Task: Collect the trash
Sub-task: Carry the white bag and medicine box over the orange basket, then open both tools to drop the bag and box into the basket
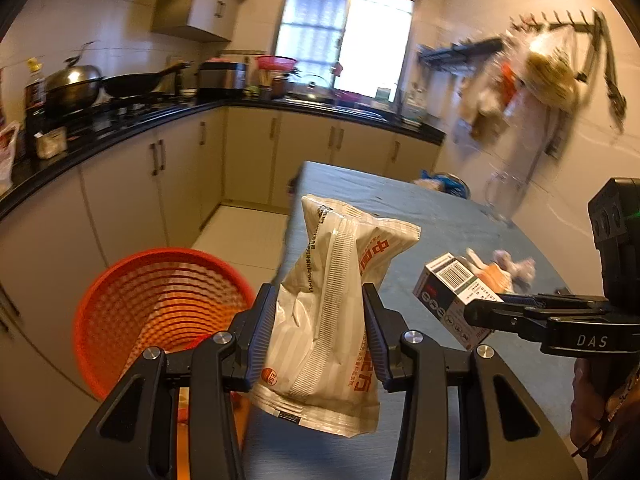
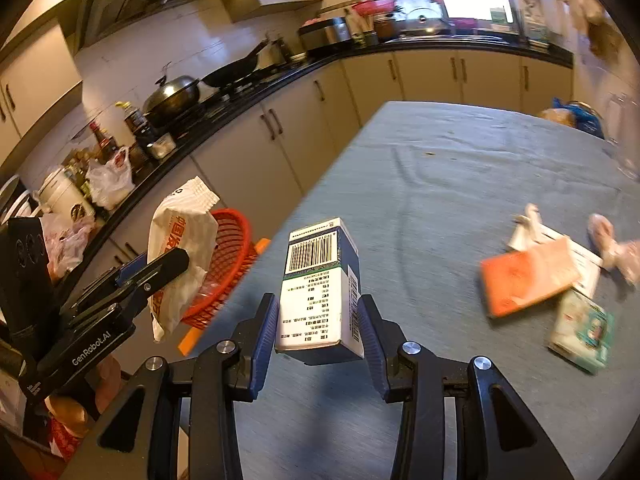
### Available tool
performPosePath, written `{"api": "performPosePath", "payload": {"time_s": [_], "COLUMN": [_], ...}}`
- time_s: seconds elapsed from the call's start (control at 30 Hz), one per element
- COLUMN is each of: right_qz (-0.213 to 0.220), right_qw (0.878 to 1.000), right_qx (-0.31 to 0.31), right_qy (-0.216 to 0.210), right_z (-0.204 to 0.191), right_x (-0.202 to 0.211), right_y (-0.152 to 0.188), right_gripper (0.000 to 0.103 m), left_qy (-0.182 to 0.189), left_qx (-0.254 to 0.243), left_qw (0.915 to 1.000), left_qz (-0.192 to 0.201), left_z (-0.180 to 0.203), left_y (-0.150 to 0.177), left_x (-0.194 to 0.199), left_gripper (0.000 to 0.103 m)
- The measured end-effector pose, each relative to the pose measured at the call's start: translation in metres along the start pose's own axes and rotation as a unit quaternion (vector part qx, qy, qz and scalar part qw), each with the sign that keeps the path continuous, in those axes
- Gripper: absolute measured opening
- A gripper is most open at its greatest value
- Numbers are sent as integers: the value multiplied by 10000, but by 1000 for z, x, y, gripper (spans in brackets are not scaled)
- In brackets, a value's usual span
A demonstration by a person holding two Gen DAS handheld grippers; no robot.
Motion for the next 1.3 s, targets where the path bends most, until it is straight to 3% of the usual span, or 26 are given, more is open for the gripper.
{"api": "performPosePath", "payload": {"time_s": [0.3,0.67,0.97,1.3], "right_qz": [-272,-548,-925,-1157], "right_qw": [9988,9960,9911,9885], "right_qx": [208,181,77,-14], "right_qy": [-346,-675,-956,-972], "right_z": [-47,-90,-116,-123], "right_x": [-39,-88,-134,-163], "right_y": [-13,-32,-33,-26], "right_gripper": [44,44,44,44], "left_qy": [-460,-778,-898,-949], "left_qx": [477,868,1072,1149], "left_qw": [9978,9931,9896,9878], "left_qz": [11,-145,-325,-448], "left_z": [-71,-128,-151,-162], "left_y": [6,20,33,39], "left_x": [9,1,-11,-20], "left_gripper": [42,42,42,42]}}
Point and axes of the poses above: each gripper's, at about its wrist camera, not at the fingertips, and x roughly against the way its jaws point, z to its right, y to its underside, the point moved 5 cm from there along -x, roughly the way its jaws point, and after that the axes turned 4 degrees about z, right-handed, at the moved point
